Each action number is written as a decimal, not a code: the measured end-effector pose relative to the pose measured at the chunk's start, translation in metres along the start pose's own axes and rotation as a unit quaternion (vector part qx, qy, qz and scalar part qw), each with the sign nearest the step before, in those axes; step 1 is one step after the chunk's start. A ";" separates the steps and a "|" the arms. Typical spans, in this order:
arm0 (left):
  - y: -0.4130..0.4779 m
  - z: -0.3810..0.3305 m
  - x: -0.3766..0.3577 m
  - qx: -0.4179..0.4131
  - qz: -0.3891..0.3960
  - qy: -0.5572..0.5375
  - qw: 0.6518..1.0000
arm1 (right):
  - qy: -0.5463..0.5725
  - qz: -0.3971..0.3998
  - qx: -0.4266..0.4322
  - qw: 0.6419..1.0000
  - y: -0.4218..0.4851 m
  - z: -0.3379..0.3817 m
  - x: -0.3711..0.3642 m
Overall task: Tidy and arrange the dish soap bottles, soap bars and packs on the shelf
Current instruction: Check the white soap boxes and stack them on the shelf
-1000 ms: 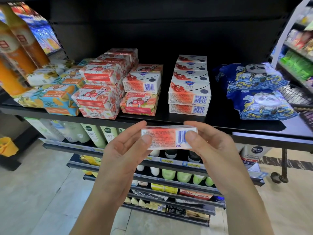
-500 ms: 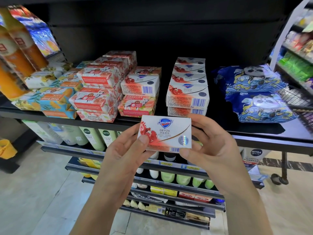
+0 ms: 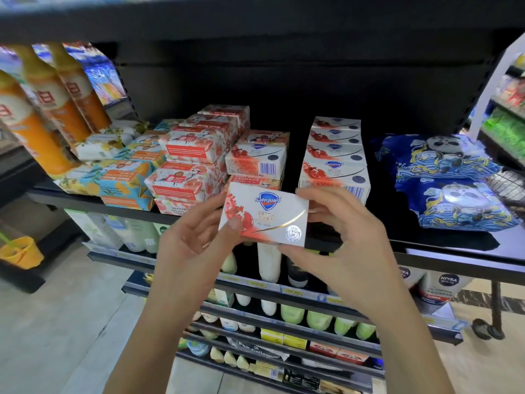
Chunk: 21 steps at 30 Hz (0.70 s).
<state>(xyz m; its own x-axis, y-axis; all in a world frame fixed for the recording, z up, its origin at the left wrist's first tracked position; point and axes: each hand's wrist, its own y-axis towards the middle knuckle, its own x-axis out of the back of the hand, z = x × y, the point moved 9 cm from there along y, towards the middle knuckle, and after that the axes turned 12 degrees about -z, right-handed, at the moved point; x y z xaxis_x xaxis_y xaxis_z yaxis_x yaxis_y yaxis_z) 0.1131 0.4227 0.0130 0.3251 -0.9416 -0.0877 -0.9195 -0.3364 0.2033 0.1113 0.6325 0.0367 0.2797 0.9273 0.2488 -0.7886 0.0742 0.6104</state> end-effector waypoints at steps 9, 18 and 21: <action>0.055 -0.038 0.034 -0.271 -0.038 0.403 0.873 | -0.223 0.043 0.013 0.974 0.063 0.017 -0.036; 0.074 -0.019 0.037 -0.313 -0.032 0.440 0.841 | -0.369 0.109 0.020 0.923 0.086 0.015 -0.071; 0.073 -0.018 0.038 -0.307 -0.038 0.420 0.853 | -0.397 0.115 0.027 0.910 0.083 0.010 -0.075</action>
<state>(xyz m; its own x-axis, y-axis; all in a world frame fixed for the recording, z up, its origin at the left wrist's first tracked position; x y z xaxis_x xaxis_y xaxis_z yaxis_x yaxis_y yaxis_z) 0.0624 0.3625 0.0422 0.6587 -0.5079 0.5551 -0.6843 -0.0978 0.7226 0.0303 0.5657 0.0769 0.4345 0.3576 0.8266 -0.8544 -0.1268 0.5039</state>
